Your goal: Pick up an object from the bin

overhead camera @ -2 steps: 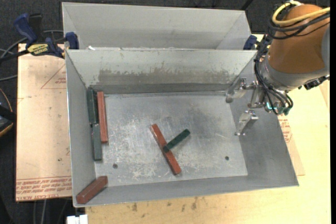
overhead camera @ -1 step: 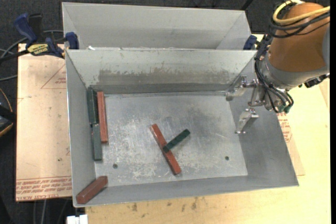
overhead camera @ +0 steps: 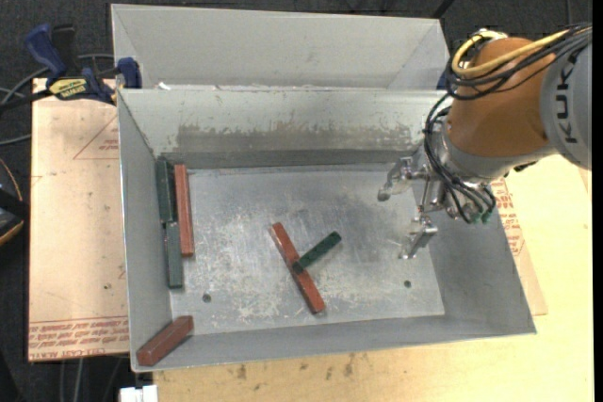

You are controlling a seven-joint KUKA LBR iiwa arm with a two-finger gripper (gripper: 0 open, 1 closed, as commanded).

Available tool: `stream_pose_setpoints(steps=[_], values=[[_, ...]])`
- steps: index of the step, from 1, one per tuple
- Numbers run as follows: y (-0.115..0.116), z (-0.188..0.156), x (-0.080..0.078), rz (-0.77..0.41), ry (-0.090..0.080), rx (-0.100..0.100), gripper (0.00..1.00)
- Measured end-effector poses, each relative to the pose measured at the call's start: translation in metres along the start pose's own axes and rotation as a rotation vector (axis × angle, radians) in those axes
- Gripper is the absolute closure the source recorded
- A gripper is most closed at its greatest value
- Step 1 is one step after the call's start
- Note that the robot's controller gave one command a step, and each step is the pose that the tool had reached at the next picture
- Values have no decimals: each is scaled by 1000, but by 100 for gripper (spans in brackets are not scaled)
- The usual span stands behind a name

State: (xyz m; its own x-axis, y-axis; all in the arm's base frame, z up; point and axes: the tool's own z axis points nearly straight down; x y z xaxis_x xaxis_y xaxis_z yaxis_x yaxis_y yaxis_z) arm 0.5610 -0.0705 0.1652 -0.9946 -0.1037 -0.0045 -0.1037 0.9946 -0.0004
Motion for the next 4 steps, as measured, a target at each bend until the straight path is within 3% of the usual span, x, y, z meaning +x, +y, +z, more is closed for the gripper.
stream_pose_setpoints(steps=[1,2,3,4], values=[[9,21,4,126,7,-2,0],[29,22,4,325,4,-1,0],[76,70,-11,-48,1,-1,0],[105,86,-22,-194,-14,2,100]])
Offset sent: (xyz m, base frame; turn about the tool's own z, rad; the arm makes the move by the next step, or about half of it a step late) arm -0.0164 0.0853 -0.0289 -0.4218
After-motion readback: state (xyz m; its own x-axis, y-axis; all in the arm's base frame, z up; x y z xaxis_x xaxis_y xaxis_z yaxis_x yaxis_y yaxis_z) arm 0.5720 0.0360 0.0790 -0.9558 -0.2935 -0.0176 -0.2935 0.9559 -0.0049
